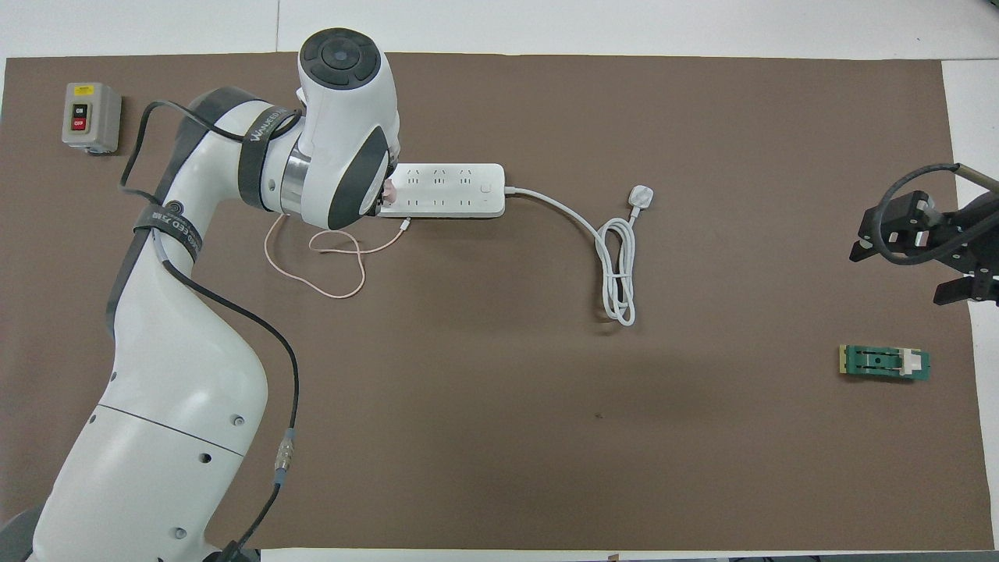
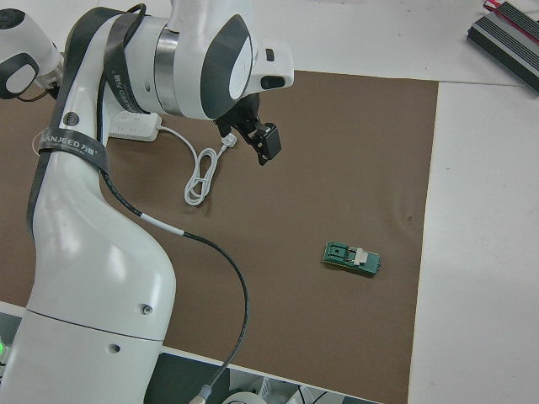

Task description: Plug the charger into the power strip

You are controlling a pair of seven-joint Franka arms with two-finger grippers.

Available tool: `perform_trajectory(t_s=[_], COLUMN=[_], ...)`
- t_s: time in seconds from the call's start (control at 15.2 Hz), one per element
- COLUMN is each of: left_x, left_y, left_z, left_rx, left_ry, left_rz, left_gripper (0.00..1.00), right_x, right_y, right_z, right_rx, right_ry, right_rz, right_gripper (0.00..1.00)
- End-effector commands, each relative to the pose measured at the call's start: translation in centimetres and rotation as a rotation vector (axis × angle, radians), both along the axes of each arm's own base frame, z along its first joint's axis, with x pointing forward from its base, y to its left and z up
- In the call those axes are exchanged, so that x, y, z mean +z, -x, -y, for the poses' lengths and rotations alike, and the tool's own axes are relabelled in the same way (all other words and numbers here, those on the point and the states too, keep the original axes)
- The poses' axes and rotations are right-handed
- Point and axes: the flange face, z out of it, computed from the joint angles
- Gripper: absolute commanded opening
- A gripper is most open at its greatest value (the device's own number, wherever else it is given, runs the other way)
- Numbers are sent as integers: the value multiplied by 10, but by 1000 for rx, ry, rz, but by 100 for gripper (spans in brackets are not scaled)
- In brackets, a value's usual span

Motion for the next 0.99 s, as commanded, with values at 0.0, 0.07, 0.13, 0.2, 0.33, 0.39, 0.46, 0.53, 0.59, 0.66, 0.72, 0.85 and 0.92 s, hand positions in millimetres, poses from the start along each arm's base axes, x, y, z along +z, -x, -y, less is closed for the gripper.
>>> perform_trajectory(t_s=[0.0,0.07,0.13,0.2,0.33,0.39,0.46,0.53,0.59,0.66,0.72,0.85,0.92], left_x=[-12,-12,-12,-13,-17,-22,-24,-23,-22,-22,-23,-27,-28], left_y=[6,5,6,6,8,10,12,14,14,14,15,16,17], left_z=[0,-1,0,0,0,-1,-1,1,1,2,1,0,0], left_rx=[-18,-17,-18,-21,-27,-29,-29,-32,-34,-34,-38,-38,-40], left_ry=[-4,-4,-5,-6,-9,-13,-15,-14,-12,-10,-10,-7,-2], left_rz=[4,4,3,-1,-11,-22,-28,-27,-26,-27,-29,-27,-19], left_gripper=[0,0,0,0,0,0,0,0,0,0,0,0,0], right_x=[3,3,3,3,3,3,3,3,3,3,3,3,3], right_y=[4,4,4,4,4,4,4,4,4,4,4,4,4], right_z=[2,3,3,3,3,3,2,3,2,3,2,3,2], right_rx=[18,15,15,15,15,15,16,15,18,16,18,16,18], right_ry=[1,1,1,1,1,1,1,1,1,1,1,1,1], right_rz=[-2,-2,-2,-2,-2,-2,-2,-2,-2,-2,-2,-2,-2], right_gripper=[100,100,100,100,100,100,100,100,100,100,100,100,100])
